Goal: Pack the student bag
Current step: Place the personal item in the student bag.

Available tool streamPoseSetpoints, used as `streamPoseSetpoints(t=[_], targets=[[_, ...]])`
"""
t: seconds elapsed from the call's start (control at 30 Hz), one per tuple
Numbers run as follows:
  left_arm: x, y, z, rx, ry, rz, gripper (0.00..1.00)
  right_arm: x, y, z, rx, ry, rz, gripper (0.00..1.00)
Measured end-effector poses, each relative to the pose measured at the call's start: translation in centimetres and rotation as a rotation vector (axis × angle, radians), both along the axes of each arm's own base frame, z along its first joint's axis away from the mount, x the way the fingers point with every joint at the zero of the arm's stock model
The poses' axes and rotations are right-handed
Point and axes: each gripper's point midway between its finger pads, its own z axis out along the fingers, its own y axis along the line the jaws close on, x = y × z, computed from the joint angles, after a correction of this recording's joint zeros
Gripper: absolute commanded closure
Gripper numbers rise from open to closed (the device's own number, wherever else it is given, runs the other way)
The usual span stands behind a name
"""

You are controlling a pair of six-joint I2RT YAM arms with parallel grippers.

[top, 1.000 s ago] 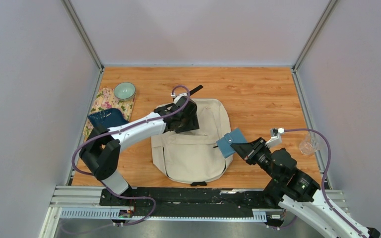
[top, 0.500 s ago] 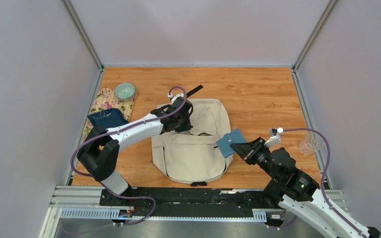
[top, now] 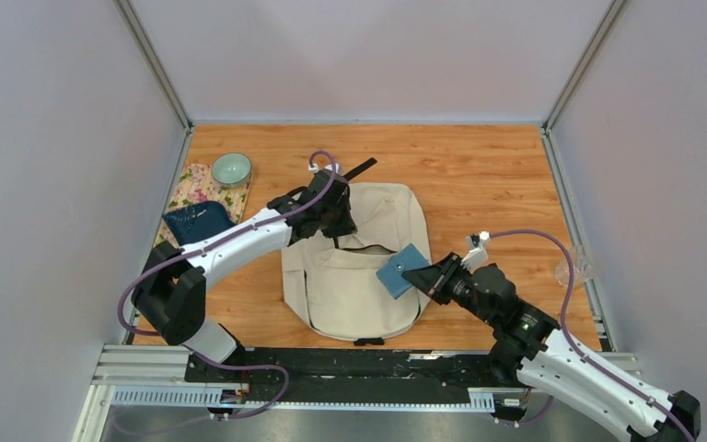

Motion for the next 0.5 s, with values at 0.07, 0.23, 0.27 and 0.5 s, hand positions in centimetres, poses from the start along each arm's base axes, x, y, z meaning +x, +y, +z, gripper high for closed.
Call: streamPoseSetpoints(t=[0.07, 0.23, 0.27, 0.5], targets=[[0.0, 0.0, 1.0, -0.030, -0.009, -0.004, 1.00, 0.1, 0.8, -0.7, 0.007, 0.026, 0.020, 1.00], [-0.4, 0.5, 2.6, -0.103, 0.000, -0.010, 1.00, 0.2, 3.0, -0.4, 0.081, 0.059, 0.075, 1.00], [-0.6, 0.6, 2.6, -0.114, 0.006, -0.011, 1.00, 0.3, 3.5, -0.2, 0.101, 0.062, 0.086, 1.00], [-0.9, 1.7, 2.8, -0.205, 0.029, 0.011, 1.00, 0.4, 6.1, -0.7, 0.192, 0.127, 0.151, 1.00]])
